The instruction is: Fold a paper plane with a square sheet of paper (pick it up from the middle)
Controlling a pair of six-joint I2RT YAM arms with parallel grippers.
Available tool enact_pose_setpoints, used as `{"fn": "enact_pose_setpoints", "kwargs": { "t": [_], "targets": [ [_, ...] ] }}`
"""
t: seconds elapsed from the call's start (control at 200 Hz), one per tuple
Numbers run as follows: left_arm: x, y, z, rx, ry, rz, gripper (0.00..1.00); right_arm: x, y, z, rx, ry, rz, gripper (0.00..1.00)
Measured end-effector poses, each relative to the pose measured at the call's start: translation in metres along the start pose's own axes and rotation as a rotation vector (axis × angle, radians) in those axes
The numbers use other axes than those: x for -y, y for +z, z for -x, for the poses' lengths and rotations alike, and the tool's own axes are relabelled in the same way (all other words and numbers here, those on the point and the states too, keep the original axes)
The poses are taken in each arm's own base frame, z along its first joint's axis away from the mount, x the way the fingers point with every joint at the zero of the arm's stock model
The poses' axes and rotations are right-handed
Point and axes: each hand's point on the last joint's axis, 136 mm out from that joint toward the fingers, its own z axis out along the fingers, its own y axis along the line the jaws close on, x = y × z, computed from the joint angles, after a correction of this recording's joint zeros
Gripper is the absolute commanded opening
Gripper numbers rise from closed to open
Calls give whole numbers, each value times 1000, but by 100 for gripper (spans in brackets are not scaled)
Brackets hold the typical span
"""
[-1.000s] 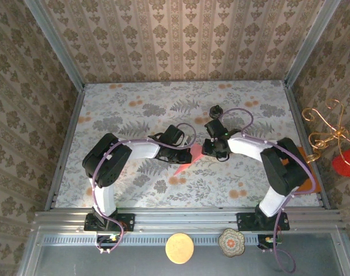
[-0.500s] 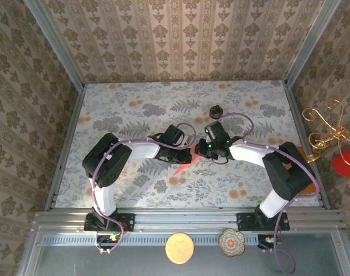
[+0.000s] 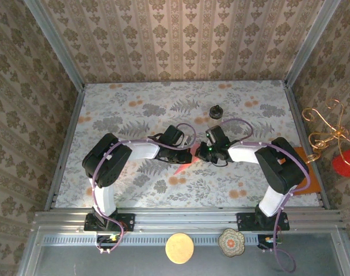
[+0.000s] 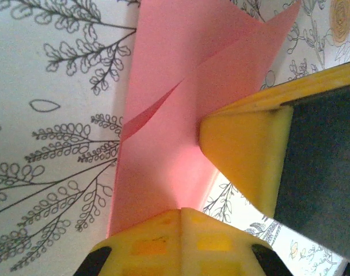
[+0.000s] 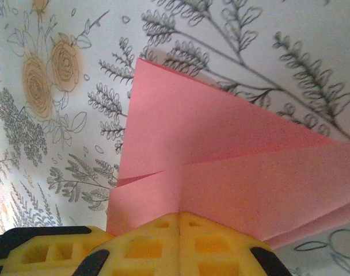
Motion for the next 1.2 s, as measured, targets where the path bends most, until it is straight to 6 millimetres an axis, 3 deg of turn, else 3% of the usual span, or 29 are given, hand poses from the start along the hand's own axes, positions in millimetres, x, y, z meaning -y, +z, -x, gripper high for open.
{"fn": "enact_pose_setpoints", "kwargs": {
  "t": [0.2, 0.445, 0.565, 0.67, 0.815, 1.005, 1.2],
  "targets": [
    [0, 1, 3, 28, 8, -13, 0, 17, -8, 21, 28, 50, 24, 8],
    [0, 1, 3, 31, 5, -12, 0, 58, -32, 65, 155, 124, -22, 9],
    [0, 0, 1, 18, -1, -7, 0, 69, -43, 72, 203, 127, -63, 9],
    [0, -1, 0, 7, -7, 0, 0, 66, -54, 68, 223, 114, -67, 10],
    [0, -3, -1, -9, -17, 11, 0, 35, -60, 54, 218, 37, -11, 10],
    [0, -3, -2, -16, -15, 15, 1, 8, -35, 16, 96, -44, 27, 10],
    [2, -5, -1, -14, -8, 9, 5, 17, -15, 6, 34, -29, 4, 10]
  ]
}}
